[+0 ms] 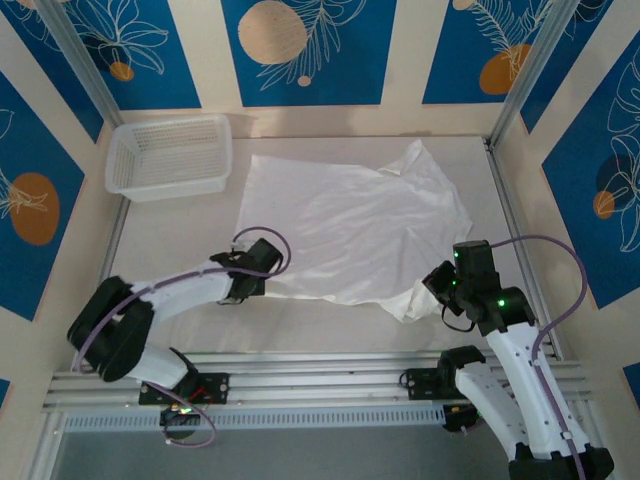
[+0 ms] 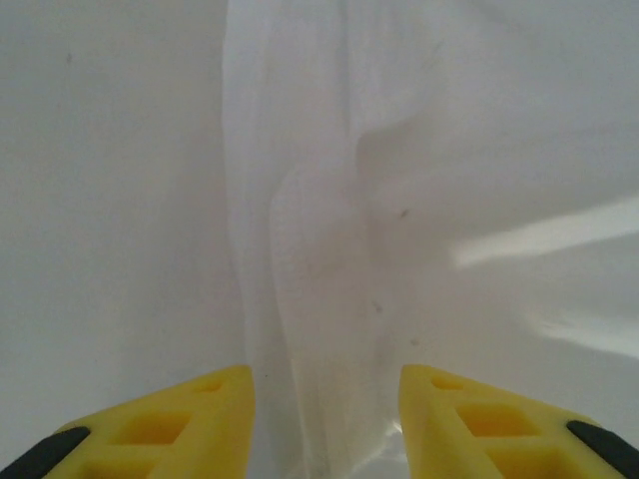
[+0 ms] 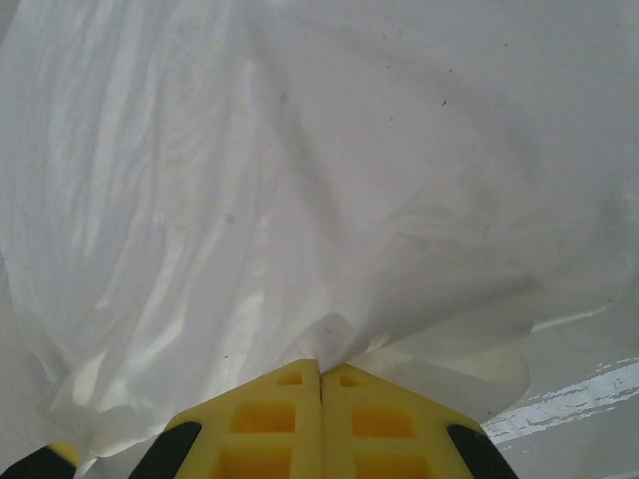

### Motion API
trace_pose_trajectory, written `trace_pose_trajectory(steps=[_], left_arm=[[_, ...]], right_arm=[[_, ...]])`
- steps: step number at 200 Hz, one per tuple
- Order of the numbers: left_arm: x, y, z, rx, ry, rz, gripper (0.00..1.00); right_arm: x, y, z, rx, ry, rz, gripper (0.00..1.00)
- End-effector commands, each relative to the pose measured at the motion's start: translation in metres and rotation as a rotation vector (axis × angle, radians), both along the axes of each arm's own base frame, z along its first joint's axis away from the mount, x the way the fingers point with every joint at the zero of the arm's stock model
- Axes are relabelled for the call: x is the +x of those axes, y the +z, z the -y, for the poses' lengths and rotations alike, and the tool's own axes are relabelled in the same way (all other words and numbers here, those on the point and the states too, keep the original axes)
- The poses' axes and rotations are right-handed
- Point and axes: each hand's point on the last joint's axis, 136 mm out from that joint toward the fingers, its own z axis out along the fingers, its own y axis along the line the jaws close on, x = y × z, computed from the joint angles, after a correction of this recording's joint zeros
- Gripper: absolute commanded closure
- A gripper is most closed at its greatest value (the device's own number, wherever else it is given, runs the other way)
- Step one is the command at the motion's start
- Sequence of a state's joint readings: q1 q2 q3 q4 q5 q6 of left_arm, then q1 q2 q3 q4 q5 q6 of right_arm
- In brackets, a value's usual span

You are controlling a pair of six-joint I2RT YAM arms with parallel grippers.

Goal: Fold the inside-out t-shirt

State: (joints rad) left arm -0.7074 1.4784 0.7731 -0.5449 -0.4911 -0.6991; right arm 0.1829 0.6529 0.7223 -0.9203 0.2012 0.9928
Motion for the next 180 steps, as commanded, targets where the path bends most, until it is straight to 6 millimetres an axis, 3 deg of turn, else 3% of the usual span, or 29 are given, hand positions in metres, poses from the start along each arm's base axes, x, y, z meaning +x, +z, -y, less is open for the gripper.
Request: trace_pose_trajectory(steps=[1, 35, 54, 70, 103, 129, 156, 180], left_arm=[[0.004, -0.003, -0.005, 0.082, 0.016, -0.019, 0.59], [0.005, -0.001, -0.023, 0.130, 0.063, -0.016, 0.73], [0.011, 0.012, -0.027, 0.055, 0.079, 0.009, 0.87], [0.019, 0.037, -0.024, -0.033, 0.070, 0.069, 0.96], [0.037, 0.093, -0.032, -0.255, 0.111, 0.205, 0.99], [0.048, 0.100, -0.042, -0.305, 0.143, 0.208, 0.98], [0.065, 0.089, -0.039, -0.324, 0.145, 0.197, 0.95], [0.085, 0.070, -0.019, -0.398, 0.107, 0.170, 0.88]], right_arm=[[-0.001, 0.002, -0.001, -0.002, 0.019, 0.006, 1.00], [0.000, 0.011, 0.006, -0.032, 0.000, 0.018, 1.00], [0.005, 0.031, 0.019, -0.061, -0.042, 0.069, 1.00], [0.015, 0.070, 0.038, -0.082, -0.114, 0.172, 1.00], [0.029, 0.175, 0.080, -0.114, -0.291, 0.430, 1.00], [0.034, 0.223, 0.104, -0.128, -0.387, 0.542, 1.00], [0.051, 0.232, 0.105, -0.058, -0.352, 0.542, 1.00], [0.076, 0.207, 0.090, 0.049, -0.244, 0.467, 1.00]])
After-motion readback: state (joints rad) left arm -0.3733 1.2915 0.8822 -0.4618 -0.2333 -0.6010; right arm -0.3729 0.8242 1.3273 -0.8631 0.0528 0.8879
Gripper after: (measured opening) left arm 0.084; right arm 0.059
